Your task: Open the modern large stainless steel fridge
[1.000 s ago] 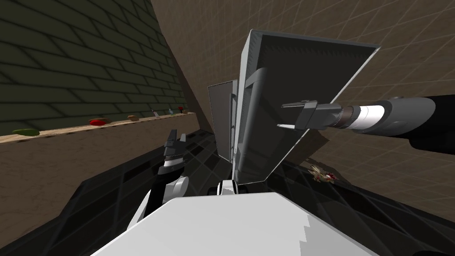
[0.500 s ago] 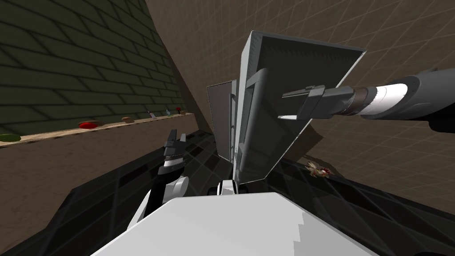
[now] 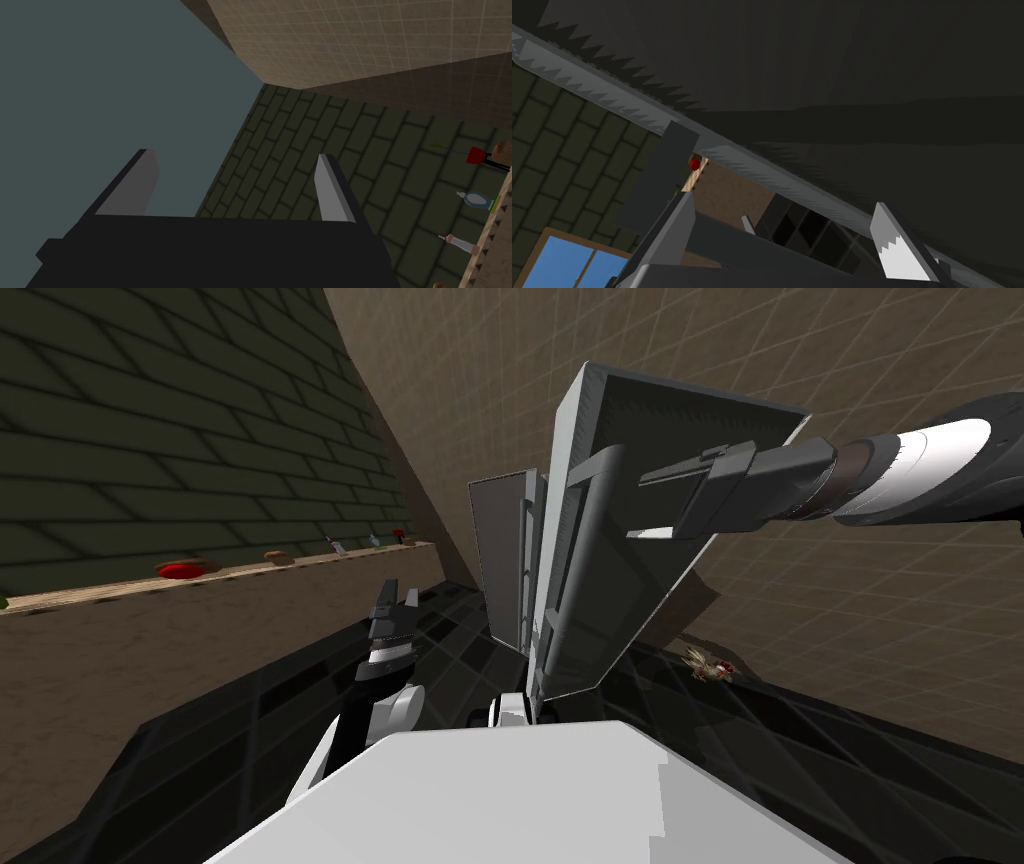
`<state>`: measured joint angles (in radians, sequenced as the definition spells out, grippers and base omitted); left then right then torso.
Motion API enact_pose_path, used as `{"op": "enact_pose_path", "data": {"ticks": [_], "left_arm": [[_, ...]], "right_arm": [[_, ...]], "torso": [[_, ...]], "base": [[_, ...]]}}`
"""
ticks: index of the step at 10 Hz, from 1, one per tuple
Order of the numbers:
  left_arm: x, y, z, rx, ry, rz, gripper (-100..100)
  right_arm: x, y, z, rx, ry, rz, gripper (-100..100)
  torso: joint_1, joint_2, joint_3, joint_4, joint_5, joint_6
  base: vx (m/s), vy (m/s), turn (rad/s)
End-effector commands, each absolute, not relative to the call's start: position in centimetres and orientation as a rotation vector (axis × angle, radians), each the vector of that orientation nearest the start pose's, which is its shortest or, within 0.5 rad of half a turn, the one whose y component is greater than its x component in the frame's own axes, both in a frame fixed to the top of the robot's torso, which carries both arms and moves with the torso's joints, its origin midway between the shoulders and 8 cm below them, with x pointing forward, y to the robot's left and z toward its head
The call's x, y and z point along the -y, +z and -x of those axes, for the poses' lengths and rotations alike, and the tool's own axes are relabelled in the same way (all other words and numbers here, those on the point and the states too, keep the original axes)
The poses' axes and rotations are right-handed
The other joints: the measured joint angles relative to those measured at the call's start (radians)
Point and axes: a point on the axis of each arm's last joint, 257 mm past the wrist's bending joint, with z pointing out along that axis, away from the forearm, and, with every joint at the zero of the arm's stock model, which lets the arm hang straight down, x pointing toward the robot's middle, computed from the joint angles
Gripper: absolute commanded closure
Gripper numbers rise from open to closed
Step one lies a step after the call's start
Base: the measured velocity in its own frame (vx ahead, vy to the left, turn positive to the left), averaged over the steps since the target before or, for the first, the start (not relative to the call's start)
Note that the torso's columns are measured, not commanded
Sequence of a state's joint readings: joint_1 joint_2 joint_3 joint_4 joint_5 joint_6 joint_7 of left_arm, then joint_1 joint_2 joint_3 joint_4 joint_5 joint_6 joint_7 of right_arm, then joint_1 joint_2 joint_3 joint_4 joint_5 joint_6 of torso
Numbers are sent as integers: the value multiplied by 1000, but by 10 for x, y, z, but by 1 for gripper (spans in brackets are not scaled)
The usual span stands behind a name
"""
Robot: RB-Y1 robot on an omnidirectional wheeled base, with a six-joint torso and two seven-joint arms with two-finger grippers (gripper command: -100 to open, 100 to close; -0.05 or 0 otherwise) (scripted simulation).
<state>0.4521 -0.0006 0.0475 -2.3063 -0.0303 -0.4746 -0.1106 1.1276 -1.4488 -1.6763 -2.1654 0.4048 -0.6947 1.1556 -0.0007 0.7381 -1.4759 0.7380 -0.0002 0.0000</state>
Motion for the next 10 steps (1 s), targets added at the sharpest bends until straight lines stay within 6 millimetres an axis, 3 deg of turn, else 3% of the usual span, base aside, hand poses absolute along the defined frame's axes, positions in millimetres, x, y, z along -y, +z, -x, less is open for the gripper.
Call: {"op": "enact_pose_path", "data": {"ticks": [1,9,10], "left_arm": [[-285,47,-344,-619,-1158,559,0],[-285,47,-344,-619,-1157,559,0],[-285,47,-344,-619,-1157,559,0]], "right_arm": [[246,244,-315,-132,-1077,1810,-100],[211,291,-293,114,-1186,1802,-100],[213,288,-296,95,-1176,1804,-100]], "torso": [[1,0,0,0,0,0],[0,0,0,0,0,0],[0,0,0,0,0,0]], "base": [[-23,74,-82],[-10,45,-34],[-2,12,-5]]}}
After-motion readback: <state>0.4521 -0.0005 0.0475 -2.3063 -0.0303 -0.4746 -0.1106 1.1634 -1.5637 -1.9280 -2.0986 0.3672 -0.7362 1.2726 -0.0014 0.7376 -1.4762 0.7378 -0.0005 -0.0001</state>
